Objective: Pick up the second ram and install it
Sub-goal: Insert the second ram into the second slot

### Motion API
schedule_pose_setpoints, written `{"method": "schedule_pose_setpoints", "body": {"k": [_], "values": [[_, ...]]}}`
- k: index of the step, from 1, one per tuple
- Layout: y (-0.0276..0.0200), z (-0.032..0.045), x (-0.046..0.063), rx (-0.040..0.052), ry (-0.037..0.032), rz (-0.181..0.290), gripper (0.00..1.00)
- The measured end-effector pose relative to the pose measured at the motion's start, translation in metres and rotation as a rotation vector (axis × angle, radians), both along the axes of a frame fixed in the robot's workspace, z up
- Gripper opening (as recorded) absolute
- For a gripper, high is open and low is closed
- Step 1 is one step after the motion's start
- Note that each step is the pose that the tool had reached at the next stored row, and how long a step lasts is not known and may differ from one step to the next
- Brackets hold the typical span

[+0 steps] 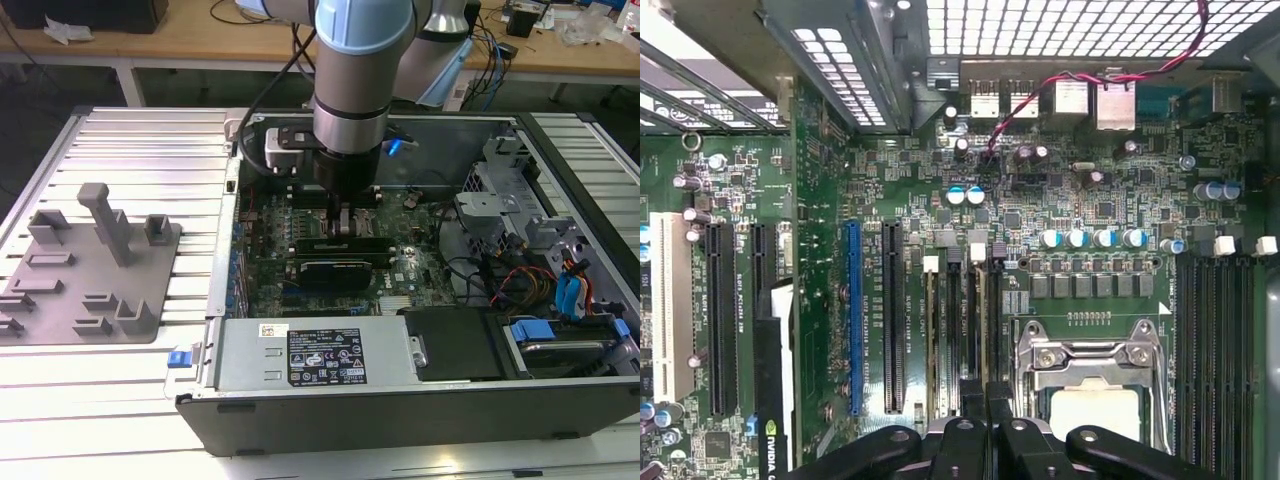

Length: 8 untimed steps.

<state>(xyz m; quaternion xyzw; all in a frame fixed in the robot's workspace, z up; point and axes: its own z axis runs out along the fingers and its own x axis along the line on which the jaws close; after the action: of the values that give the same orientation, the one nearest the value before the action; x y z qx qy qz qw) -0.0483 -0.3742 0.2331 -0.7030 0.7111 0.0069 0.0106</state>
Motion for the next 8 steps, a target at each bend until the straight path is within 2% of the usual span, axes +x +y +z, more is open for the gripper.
{"method": "schedule_pose_setpoints", "body": {"k": [5,8], "values": [[0.0000,-0.0004,-0.0009,0.0008,0.0000,0.000,0.09],[0.0000,-0.0004,-0.0009,0.0008,-0.0001,-0.020,0.09]]}}
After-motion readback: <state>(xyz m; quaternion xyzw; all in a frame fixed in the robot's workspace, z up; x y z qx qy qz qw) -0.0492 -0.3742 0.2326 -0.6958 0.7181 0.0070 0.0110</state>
